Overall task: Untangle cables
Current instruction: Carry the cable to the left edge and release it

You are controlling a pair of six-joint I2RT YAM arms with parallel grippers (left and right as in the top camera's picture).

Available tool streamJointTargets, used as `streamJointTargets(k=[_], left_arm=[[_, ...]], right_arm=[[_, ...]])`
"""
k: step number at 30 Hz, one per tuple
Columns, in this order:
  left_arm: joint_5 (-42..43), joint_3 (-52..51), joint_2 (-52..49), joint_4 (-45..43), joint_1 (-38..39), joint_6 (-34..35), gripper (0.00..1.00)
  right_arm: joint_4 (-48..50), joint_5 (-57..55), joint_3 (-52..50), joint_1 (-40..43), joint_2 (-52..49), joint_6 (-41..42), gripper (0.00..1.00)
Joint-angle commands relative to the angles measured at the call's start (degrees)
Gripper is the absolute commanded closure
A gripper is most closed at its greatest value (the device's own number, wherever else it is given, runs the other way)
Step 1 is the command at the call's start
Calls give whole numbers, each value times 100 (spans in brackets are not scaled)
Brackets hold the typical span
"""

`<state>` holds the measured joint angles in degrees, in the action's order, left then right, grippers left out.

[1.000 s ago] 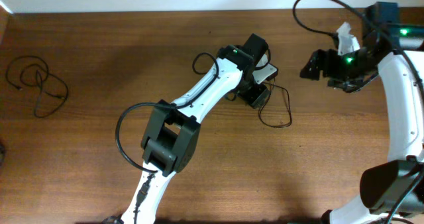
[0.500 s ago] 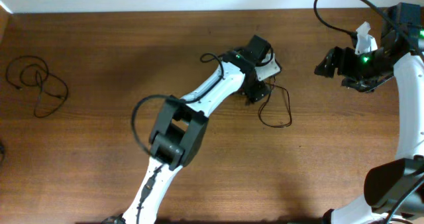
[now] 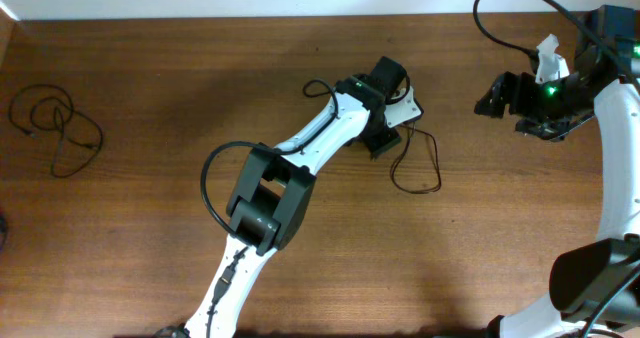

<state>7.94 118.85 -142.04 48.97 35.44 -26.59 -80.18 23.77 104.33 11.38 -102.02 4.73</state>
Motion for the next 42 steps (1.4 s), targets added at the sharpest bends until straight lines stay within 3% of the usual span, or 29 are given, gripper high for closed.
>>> streamJointTargets(k=[1,5,10,14,20,23,33,38,42], left_arm=[[-2,-160,-702,439,-24,-66,61],[-15,-131,-699,568,-26,109,100],[-70,588,-581,841,-409,1309,100],[-70,2177,-428,1648,-942,1917,100],[-74,4673,-195,2638,-2035,2094,100],[-195,5445,-140,2791,-2752,2173,100],[-785,5626,-142,1902,-5182,3062,100],[-946,5628,-138,1526,-5954,3305,100],[-584,5635,315,728,-6242,3453,100]], right_arm=[[-26,-52,-31,-15,-4,-7,12],[-35,-50,-31,-15,-4,-7,12],[-59,-52,-31,-15,-4,-7,12],[-59,-52,-31,-15,-4,-142,12],[-59,-52,-31,-15,-4,-155,12],[-57,-52,-31,-15,-4,-155,12],[-190,-50,-31,-15,-4,-155,12],[-210,-48,-31,-15,-4,-153,12],[-210,-48,-31,-15,-4,-151,12]])
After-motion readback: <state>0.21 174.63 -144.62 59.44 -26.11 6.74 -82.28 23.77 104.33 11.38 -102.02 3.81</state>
